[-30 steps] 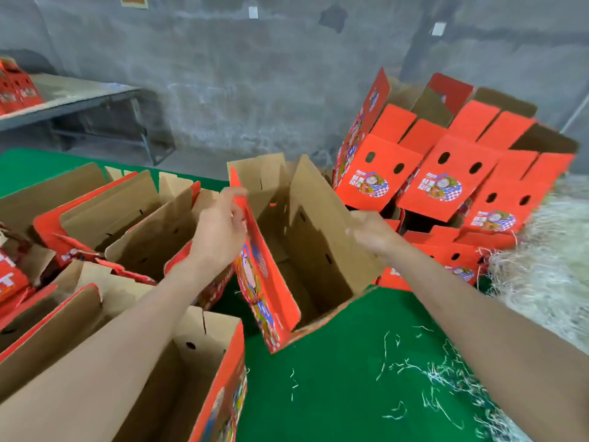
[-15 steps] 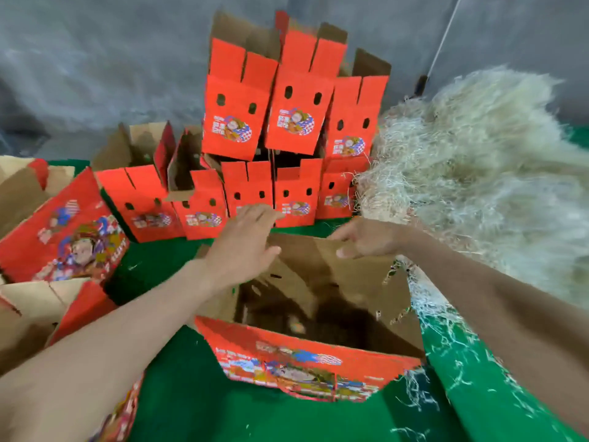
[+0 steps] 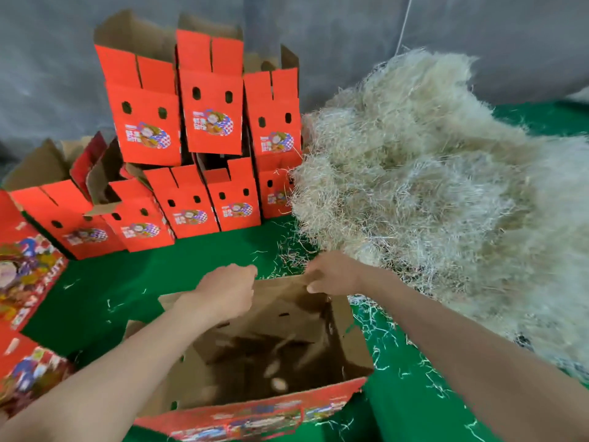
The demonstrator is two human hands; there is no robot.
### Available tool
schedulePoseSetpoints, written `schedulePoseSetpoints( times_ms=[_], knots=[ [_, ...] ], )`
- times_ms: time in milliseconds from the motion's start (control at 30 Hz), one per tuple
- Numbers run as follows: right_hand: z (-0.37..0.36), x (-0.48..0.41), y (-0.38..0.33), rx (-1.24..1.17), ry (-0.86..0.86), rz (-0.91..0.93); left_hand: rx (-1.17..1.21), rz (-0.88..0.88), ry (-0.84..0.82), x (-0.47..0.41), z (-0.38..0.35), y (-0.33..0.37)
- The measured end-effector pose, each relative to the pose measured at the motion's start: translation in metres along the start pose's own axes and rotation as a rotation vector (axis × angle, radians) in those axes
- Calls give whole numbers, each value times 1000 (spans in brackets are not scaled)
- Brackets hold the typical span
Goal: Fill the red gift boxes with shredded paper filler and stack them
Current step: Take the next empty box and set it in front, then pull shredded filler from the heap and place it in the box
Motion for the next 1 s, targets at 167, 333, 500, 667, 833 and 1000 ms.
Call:
schedulePoseSetpoints(
  times_ms=[167,333,500,667,833,1000],
  knots=[
    [28,41,24,-172,198,46,234,-114,207,7,22,83],
    [34,76,70,-154,326,-47,509,-237,305,17,37,161],
    [69,124,152,186,516,-401,512,-319,275,14,37,208],
    [143,173,258,188,600,-745,604,-266,190,-14,48,222],
    [123,158,287,51,383,-769,791,-174,130,-42,51,231],
    [116,125,199,93,636,-370,1316,-42,-163,-82,61,242]
  ],
)
Point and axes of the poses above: each hand's wrist, its own x-axis away from the middle knuckle, its own z-axis out of the back of the hand, y = z × x, the point moved 9 cm from there along -x, towards the middle knuckle, and after that the axes turned 8 degrees about z, right-handed, at the moved point
